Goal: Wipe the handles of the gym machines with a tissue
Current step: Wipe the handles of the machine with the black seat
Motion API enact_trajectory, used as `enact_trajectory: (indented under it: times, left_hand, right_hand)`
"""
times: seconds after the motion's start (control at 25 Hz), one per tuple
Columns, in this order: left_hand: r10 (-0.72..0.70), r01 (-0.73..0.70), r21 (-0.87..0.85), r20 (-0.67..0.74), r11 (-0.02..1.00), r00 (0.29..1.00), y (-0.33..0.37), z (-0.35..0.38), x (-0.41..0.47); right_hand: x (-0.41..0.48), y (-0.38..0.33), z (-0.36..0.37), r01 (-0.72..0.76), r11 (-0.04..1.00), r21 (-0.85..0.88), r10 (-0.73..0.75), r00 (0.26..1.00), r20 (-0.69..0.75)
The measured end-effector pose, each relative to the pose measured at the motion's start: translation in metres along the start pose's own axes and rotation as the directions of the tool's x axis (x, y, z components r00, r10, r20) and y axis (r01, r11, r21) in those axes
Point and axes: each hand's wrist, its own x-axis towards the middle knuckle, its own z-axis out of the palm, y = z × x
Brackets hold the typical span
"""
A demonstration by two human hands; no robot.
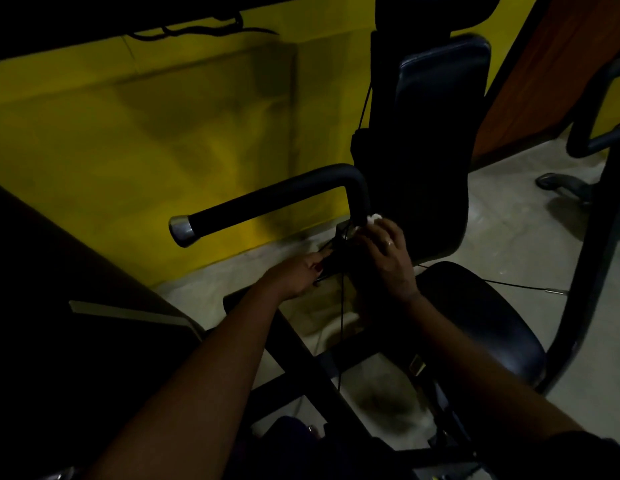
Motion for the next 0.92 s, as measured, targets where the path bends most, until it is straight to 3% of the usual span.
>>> enact_trajectory:
  times: [0.16, 0.36, 0.44, 0.6, 0.64, 0.8, 0.92]
  left_hand:
    - [0.016, -0.015, -0.041, 0.024, 0.999, 1.0, -0.001, 0.0, 0.0]
    - [-0.014, 0.015, -0.039, 0.019, 0.999, 1.0, -0.003, 0.0, 0.004]
    - [-0.002, 0.003, -0.04, 0.022, 0.999, 1.0, -0.003, 0.0, 0.003]
    - [0.01, -0.009, -0.037, 0.018, 0.999, 1.0, -0.003, 0.0, 0.006]
    - [0.002, -0.002, -0.029, 0.017, 1.0, 1.0, -0.003, 0.0, 0.006]
    - [0.002, -0.002, -0.007, 0.016, 1.0, 1.0, -0.004, 0.001, 0.006]
    - [-0.002, 0.003, -0.022, 0.017, 1.0, 1.0, -0.006, 0.001, 0.006]
  right_hand:
    - [-0.015, -0.006, -0.01, -0.084, 0.988, 0.127, 0.085, 0.996, -0.003]
    - [0.021, -0.02, -0.008, -0.325, 0.919, 0.223, 0.358, 0.925, -0.124]
    - [0.0, -0.03, -0.006, -0.463, 0.831, 0.309, 0.505, 0.86, -0.072]
    - [0.006, -0.043, -0.006, -0.707, 0.502, 0.498, 0.821, 0.57, -0.019]
    - [0.018, -0.041, -0.004, -0.711, 0.482, 0.512, 0.835, 0.549, -0.025]
    - [0.032, -0.037, -0.006, -0.677, 0.509, 0.532, 0.811, 0.585, -0.031]
    - [0.007, -0.042, -0.003, -0.755, 0.362, 0.547, 0.873, 0.48, 0.084]
